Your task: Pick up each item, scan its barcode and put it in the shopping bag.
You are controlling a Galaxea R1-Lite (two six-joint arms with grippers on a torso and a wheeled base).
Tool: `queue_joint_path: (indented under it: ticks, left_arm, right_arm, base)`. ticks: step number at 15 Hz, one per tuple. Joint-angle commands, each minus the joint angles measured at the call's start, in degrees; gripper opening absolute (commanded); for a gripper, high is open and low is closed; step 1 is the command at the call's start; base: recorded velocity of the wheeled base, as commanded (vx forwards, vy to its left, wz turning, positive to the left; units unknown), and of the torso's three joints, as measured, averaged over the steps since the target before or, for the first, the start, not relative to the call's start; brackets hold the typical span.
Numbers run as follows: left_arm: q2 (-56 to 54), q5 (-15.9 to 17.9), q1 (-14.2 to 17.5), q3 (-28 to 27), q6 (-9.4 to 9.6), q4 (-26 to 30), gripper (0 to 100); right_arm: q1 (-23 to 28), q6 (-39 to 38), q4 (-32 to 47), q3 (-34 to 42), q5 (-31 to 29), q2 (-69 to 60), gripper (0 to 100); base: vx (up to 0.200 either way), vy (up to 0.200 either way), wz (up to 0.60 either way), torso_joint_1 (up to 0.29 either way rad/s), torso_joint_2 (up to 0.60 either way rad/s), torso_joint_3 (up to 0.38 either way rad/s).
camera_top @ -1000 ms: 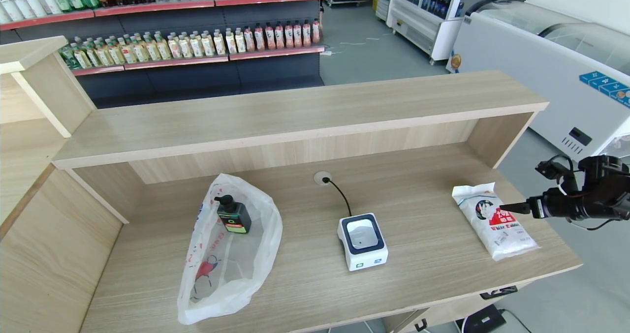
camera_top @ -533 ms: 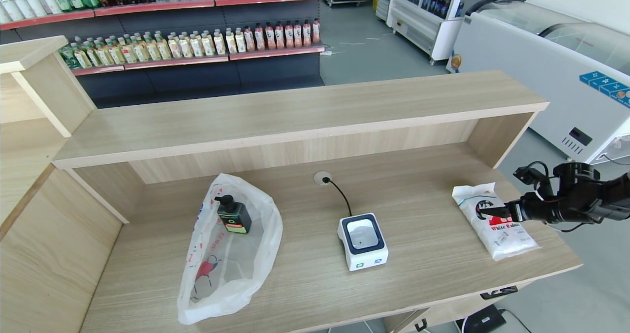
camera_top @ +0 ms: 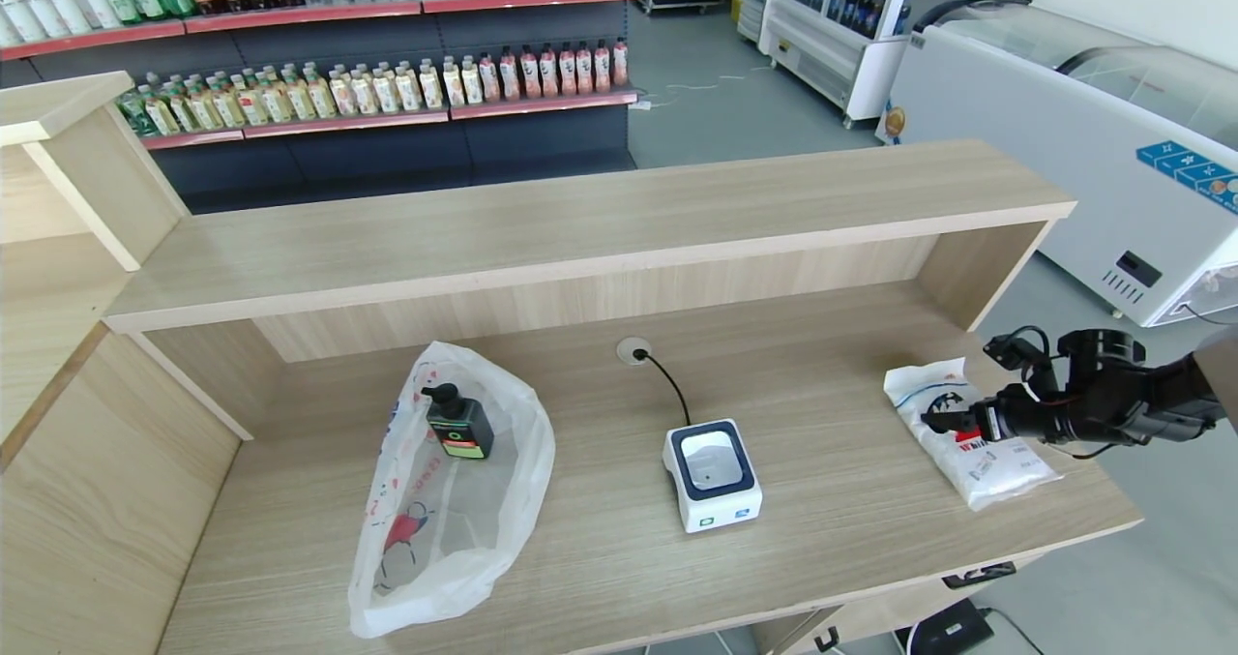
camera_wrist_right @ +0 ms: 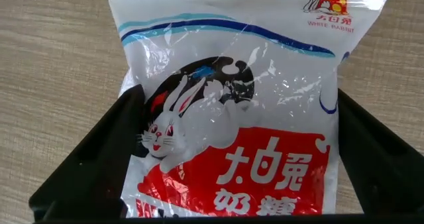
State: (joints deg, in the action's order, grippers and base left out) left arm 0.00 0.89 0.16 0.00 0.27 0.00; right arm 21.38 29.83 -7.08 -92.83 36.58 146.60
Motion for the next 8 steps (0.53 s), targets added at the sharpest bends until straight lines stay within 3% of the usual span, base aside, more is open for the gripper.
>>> queue_joint_path:
  ticks: [1, 2, 8]
  left_arm:
    - [0.0, 0.0, 0.0, 0.0, 0.0, 0.0, 100]
    - [0.0, 0.0, 0.0, 0.0, 0.0, 0.0, 100]
    - [0.0, 0.0, 0.0, 0.0, 0.0, 0.1, 100]
  right_arm:
    - [-0.1, 0.1, 0.5, 0.3, -0.1, 0.4, 100]
    - [-0.1, 0.1, 0.8, 0.6, -0.3, 0.1, 0]
    - [-1.2, 0.8, 1.4, 7.0, -0.3, -5.1, 0]
  base:
    - [0.0, 0.0, 0.0, 0.0, 0.0, 0.0]
    - [0.0, 0.0, 0.0, 0.0, 0.0, 0.0]
    - [0.0, 0.0, 0.0, 0.0, 0.0, 0.0]
